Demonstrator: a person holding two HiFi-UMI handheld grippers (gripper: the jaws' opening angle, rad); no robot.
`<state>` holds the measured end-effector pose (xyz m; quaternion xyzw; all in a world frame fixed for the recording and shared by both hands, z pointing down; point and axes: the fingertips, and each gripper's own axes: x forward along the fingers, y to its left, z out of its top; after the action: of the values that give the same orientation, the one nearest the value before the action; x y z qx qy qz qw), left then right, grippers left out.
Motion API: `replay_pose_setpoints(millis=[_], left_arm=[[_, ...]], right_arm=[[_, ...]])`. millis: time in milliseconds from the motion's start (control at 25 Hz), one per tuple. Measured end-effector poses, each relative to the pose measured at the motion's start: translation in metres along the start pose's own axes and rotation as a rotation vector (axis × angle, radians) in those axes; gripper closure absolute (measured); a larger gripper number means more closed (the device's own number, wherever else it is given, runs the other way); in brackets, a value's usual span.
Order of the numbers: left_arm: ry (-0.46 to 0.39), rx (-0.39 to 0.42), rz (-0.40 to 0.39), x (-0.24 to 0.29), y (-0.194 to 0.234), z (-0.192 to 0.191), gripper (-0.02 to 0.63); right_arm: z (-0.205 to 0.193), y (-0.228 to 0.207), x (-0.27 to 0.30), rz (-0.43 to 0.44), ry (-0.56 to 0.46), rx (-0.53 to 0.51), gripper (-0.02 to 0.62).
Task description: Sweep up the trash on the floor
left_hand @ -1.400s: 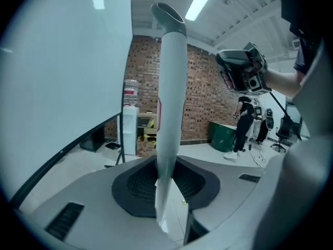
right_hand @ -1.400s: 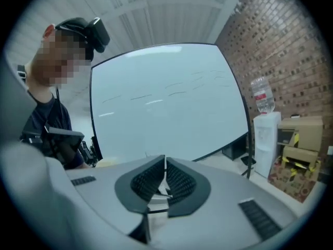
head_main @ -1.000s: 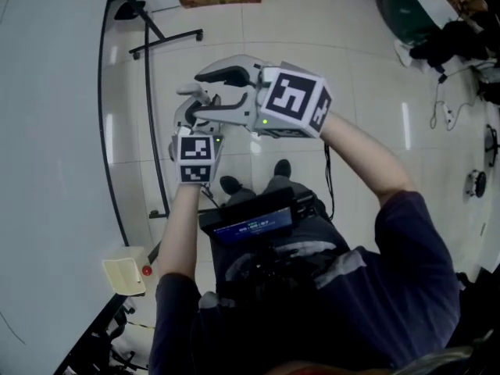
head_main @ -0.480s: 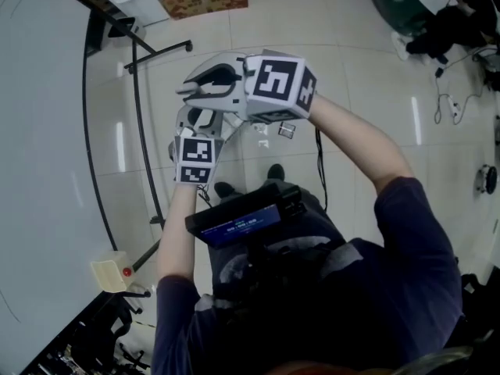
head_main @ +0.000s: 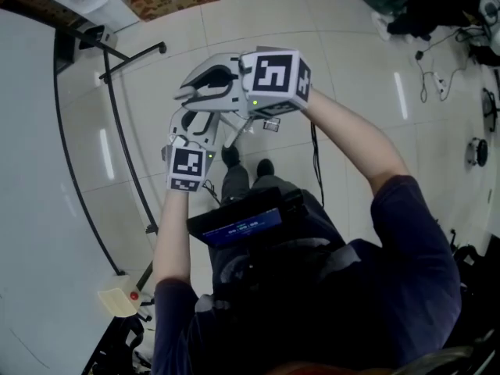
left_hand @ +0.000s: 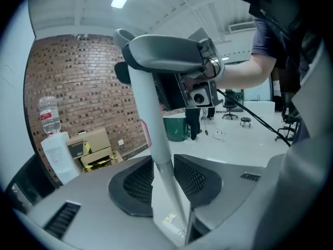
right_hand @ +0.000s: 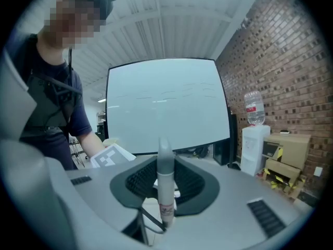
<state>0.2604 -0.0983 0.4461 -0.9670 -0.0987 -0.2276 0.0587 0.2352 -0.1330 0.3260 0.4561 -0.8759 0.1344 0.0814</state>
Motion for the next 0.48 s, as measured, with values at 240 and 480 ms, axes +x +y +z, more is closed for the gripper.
replay_pose_setpoints(millis=[240, 480], left_arm=[[-0.088, -0.032, -0.08, 0.031, 0.037, -0.001, 0.5], [-0.049, 0.043, -0.082, 0.074, 0.081, -0.018, 0.511]], right_arm=[[0.0, -0.042, 0.012, -0.004, -0.008, 0.061, 0.479], [-0.021, -0.092, 0.024, -0.102, 0.031, 0.016, 0.477]])
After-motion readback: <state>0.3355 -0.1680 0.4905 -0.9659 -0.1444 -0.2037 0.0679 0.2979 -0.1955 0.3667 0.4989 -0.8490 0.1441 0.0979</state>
